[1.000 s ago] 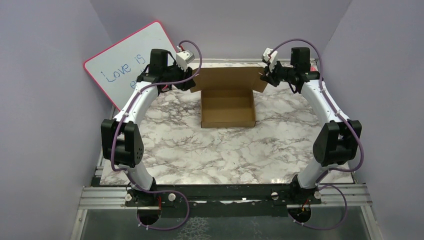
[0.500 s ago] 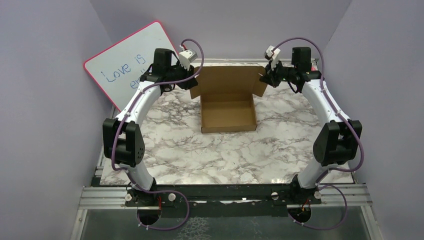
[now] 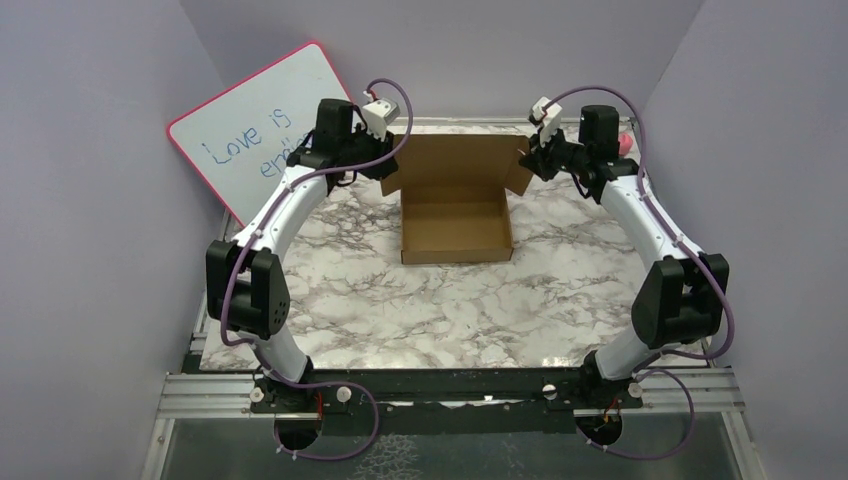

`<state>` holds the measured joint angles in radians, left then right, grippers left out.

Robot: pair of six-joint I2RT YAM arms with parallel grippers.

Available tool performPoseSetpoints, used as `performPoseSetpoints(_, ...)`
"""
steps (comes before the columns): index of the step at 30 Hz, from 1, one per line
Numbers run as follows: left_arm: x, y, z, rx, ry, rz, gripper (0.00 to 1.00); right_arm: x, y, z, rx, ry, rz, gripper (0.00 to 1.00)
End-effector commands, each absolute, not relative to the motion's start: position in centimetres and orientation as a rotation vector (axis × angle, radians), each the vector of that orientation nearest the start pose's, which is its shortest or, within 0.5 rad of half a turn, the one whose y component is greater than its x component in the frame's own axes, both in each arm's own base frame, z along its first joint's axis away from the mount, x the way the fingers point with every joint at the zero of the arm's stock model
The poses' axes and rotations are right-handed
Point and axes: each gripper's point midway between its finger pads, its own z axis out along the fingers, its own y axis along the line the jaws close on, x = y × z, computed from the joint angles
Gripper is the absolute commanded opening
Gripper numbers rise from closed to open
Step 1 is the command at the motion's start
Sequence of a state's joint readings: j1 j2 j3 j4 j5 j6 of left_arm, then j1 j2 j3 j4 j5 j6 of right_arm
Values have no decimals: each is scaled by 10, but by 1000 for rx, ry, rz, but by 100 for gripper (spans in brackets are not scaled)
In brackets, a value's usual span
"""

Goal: Fold the paper box

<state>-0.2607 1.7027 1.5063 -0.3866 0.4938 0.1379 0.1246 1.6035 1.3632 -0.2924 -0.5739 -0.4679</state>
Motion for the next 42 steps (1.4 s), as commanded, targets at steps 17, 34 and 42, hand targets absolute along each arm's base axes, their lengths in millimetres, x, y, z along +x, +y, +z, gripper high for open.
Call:
performPoseSetpoints(17,441,-161,262,972,1805,-321,74,433,145,228,-1036,1764,406,1)
performPoseSetpoints(34,442,-186,253,1093,1751,-466,52,432,147,231,-1044,1749,417,1)
performPoseSetpoints(42,441,-193,245,1124,1765,-501,46,432,148,229,-1045,1751,427,1)
